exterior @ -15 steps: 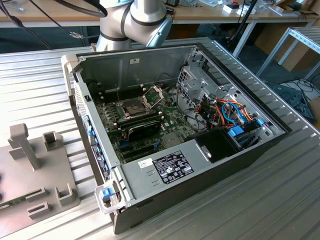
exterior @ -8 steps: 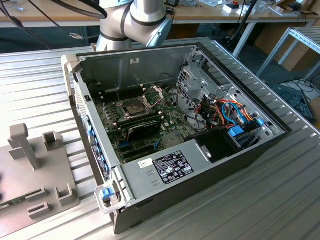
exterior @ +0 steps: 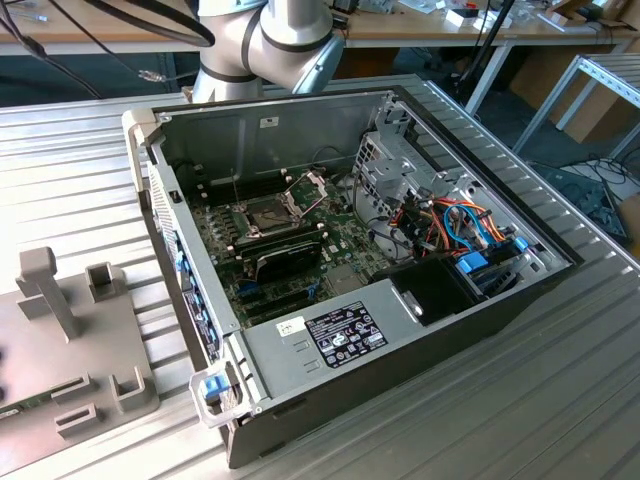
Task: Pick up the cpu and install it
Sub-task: 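Pick up the cpu and move it towards the insertion slot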
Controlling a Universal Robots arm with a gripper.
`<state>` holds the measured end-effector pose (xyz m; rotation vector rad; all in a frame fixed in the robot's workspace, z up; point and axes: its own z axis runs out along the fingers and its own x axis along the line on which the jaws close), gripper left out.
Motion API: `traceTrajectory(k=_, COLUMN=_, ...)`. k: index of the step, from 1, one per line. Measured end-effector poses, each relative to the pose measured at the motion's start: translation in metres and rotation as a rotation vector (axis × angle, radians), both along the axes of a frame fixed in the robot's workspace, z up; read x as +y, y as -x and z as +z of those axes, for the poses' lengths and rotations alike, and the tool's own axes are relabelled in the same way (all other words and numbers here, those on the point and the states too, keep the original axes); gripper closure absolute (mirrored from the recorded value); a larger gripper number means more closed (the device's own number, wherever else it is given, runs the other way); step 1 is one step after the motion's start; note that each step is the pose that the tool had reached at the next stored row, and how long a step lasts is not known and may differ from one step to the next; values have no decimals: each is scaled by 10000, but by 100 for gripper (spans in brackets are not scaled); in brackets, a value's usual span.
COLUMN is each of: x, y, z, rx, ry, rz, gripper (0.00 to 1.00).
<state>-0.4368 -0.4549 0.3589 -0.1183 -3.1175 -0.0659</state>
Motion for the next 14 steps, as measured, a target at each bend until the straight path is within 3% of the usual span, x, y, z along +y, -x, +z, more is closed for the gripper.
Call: traceTrajectory(k=14, x=0, y=0, z=-171, rx=1, ry=-1, rz=0, gripper=46)
